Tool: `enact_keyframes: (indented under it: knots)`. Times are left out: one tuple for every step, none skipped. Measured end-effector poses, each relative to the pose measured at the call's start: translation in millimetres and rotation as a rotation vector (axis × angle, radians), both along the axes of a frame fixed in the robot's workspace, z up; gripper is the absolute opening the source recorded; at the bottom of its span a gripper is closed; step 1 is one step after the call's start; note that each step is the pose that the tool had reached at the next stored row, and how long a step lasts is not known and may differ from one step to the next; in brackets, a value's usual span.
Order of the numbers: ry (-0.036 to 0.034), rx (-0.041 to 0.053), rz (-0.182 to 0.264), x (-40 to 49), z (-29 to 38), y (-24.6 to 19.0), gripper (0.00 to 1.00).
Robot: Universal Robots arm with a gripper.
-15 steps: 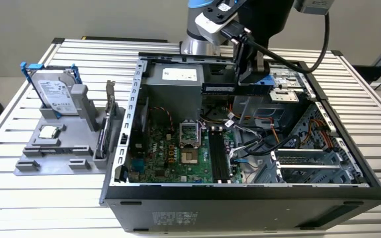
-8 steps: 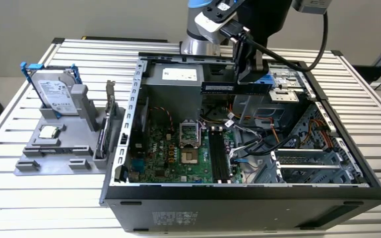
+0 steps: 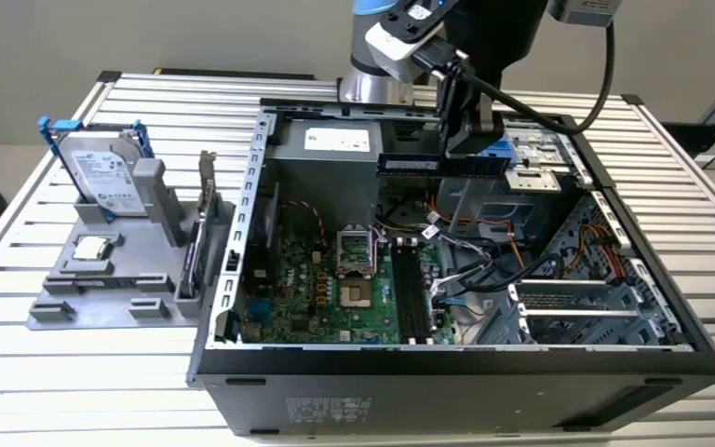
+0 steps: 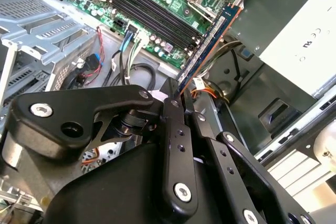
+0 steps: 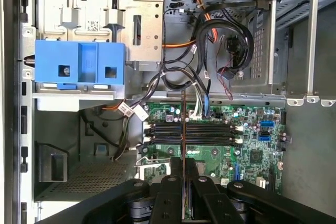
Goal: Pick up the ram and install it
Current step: 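Insert the ram into the slot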
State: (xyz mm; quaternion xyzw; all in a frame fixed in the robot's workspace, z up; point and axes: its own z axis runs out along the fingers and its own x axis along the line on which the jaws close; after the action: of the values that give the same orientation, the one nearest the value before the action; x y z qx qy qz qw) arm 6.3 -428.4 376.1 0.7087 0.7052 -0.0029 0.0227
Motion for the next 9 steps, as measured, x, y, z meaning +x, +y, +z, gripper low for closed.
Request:
enact_keyframes:
  knots:
    - [0.0000, 0.0000, 0.000, 0.0, 0.0, 0.1, 0.00]
    - [0.0000, 0.0000, 0.000, 0.0, 0.0, 0.1, 0.00]
    - [0.0000, -0.0001, 0.000, 0.0, 0.0, 0.2, 0.00]
    - [0.0000, 0.0000, 0.000, 0.0, 0.0, 0.2, 0.00]
    - [0.0000, 0.0000, 0.000, 0.0, 0.0, 0.2, 0.00]
    - [0.0000, 0.0000, 0.000, 0.0, 0.0, 0.2, 0.00]
    - [0.0000, 0.0000, 0.000, 0.0, 0.0, 0.2, 0.00]
    - [0.0000, 0.0000, 0.000, 0.0, 0.0, 0.2, 0.00]
    - [0.0000, 0.0000, 0.000, 0.0, 0.0, 0.2, 0.00]
